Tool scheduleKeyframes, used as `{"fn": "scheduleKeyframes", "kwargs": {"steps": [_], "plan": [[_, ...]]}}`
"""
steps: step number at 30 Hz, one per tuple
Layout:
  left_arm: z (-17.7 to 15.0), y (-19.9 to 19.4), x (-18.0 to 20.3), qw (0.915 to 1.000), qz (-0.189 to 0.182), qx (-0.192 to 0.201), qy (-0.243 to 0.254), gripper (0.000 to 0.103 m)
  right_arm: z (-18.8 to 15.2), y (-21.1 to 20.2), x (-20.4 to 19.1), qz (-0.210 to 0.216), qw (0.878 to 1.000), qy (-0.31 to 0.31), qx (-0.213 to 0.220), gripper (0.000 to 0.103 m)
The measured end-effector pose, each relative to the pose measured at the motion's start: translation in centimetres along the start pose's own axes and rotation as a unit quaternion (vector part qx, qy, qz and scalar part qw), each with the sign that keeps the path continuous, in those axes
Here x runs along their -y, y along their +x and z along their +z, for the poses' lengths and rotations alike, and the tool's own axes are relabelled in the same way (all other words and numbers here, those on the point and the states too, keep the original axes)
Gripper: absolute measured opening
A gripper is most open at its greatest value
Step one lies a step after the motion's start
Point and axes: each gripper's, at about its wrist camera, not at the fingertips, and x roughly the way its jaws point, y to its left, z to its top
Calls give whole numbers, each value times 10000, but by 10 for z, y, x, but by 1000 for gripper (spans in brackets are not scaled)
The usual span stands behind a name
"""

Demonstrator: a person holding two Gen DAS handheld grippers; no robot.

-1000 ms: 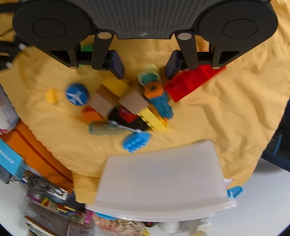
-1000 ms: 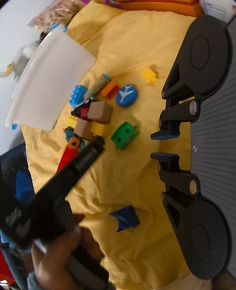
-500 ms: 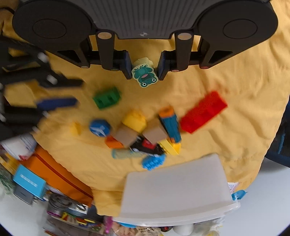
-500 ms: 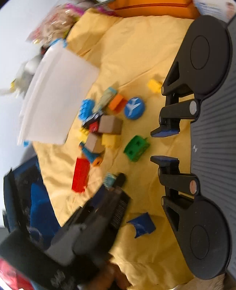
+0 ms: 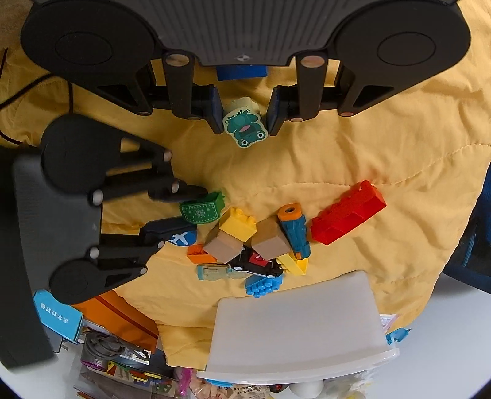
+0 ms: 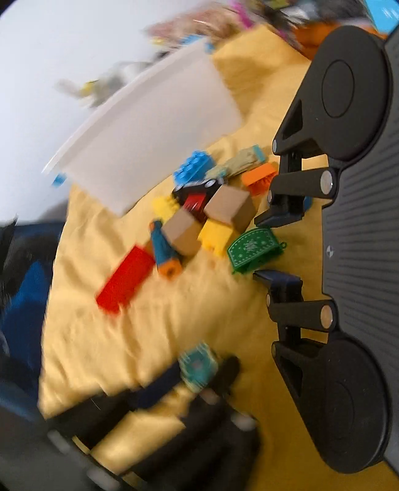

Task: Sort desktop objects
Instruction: 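Grasp frog-printed tile with left tool while right tool grasps green brick, then carry frog tile and green brick over the white bin and open both tools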

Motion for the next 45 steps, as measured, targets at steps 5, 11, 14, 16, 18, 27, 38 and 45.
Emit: {"fn": "scheduleKeyframes", "kwargs": {"steps": [5,11,14,16,18,27,38,45], "plan": [[-1,-3,8,9998,-80,134,87,34,-7,-24,20,496,9937,1002,-74,27],[-2,4,17,9994,-67,83,322,34,-28,-43,24,529,9795,1892,-451,28],[-4,5,21,9990,-22,52,439,34,-34,-39,16,460,9803,1853,-507,28],[-5,3,22,9989,-29,46,471,34,-35,-42,7,370,9848,1636,-453,29],[-7,2,22,9989,-18,38,471,34,-36,-51,-2,374,9899,1335,-282,29],[-13,-3,21,9992,39,25,396,34,-33,-71,-17,673,9913,1129,56,34],[-10,1,22,9993,128,24,338,30,-42,-39,-11,711,9846,1573,-287,26],[2,-18,21,9995,-22,235,223,30,-34,-55,3,551,9838,1701,-99,24]]}}
